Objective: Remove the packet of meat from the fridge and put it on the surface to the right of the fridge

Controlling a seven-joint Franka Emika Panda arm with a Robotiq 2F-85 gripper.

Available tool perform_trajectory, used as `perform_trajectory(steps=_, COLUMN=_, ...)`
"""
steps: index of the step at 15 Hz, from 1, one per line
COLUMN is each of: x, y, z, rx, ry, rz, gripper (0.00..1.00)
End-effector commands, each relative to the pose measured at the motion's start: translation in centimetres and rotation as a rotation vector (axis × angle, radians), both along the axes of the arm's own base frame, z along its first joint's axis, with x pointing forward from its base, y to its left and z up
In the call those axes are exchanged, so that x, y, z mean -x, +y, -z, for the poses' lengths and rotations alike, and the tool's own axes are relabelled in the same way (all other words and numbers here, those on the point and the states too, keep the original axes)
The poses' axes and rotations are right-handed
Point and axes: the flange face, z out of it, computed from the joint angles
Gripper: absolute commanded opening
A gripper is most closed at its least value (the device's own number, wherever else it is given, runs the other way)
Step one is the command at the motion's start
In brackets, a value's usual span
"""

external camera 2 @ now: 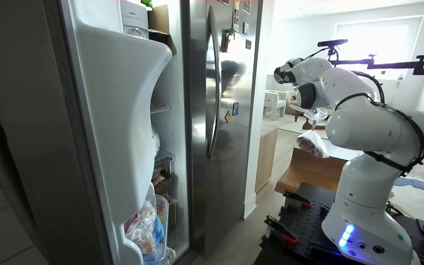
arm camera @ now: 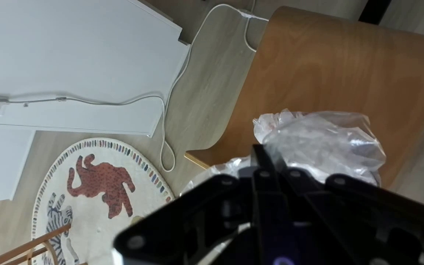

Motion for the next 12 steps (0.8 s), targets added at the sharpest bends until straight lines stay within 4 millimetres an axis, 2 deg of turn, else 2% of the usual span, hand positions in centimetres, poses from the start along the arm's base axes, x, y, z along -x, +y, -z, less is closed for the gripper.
perform_trajectory(steps=1, x=0.3, y=-0.1, z=-0.1, rx=0.01, ry=0.048, rz=-0.018, gripper=0.0)
perform_trajectory(steps=3, x=0.6, y=0.0, z=-0.5, rx=0.01, ry=0.059, rz=-0.003, gripper=0.0)
perform_trajectory(steps=4, x=0.3, y=-0.2, z=1.1, rx=-0.002, ry=0.033, rz=0.004, gripper=0.01)
perform_trajectory(steps=10, x=0.4, y=-0.3, z=1.1, rx=0.001, ry=0.037, rz=0.005, gripper=0.01)
perform_trajectory(steps=12, x=-0.1, y=-0.5, z=2.5, rx=0.018, ry=0.037, rz=0.007, gripper=0.0)
